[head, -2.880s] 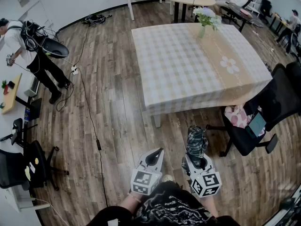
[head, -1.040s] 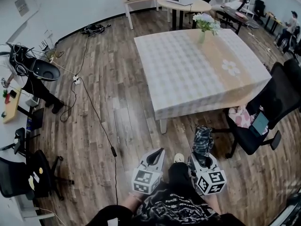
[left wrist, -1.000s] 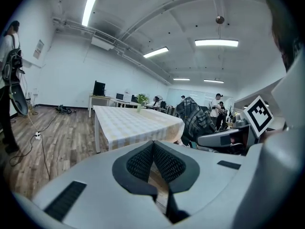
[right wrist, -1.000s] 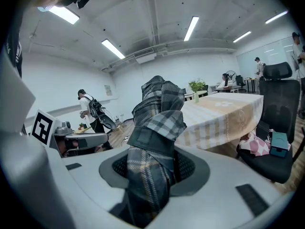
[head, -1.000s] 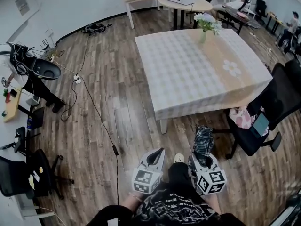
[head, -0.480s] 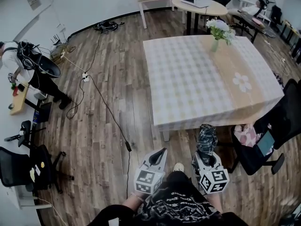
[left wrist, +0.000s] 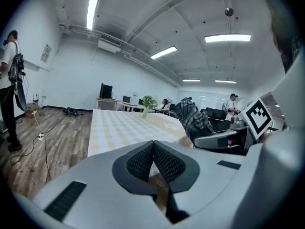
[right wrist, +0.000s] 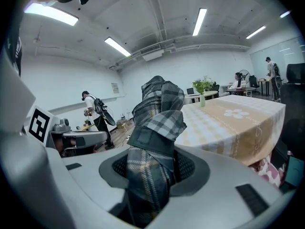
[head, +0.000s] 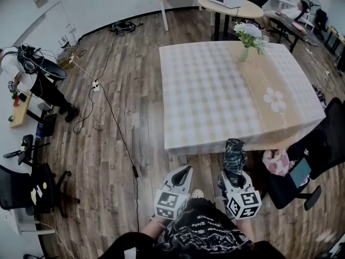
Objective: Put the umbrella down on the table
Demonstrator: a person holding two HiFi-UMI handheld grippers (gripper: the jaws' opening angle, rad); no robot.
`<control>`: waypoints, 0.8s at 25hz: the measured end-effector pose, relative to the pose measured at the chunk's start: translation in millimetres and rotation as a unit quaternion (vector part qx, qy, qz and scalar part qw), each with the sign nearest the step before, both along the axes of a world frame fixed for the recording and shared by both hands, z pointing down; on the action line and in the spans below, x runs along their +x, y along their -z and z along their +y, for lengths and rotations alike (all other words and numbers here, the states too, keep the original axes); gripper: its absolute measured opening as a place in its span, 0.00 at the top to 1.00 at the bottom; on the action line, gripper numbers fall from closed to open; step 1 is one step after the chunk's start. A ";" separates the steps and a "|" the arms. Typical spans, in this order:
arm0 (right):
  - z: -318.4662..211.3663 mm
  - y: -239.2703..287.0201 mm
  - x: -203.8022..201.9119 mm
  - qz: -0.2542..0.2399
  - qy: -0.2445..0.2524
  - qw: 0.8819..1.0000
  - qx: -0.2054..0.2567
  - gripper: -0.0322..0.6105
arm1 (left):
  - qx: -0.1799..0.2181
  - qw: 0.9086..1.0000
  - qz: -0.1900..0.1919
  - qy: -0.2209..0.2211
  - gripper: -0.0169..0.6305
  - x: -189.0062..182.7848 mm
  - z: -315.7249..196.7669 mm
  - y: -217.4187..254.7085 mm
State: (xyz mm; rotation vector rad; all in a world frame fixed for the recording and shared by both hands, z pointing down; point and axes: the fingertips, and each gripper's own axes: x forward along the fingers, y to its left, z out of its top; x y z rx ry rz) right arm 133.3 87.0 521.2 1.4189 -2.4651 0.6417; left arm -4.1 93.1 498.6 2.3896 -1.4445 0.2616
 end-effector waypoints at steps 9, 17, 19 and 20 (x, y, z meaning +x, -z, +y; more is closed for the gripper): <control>-27.5 -8.1 4.7 -0.007 -0.022 1.000 -0.011 0.67 | -0.018 0.999 -0.012 -0.025 0.95 -0.4 -37.7 -21.1; -89.3 -7.4 4.5 0.002 -0.044 0.999 -0.010 0.67 | -0.015 1.000 -0.003 -0.024 0.95 -16.3 -115.2 -21.8; -100.9 -7.2 4.6 0.005 -0.048 0.999 -0.010 0.67 | -0.016 1.000 -0.001 -0.027 0.95 -16.9 -128.2 -23.7; -106.5 -7.2 5.1 0.007 -0.051 0.999 -0.009 0.67 | -0.016 0.999 0.000 -0.029 0.95 -16.6 -134.7 -24.4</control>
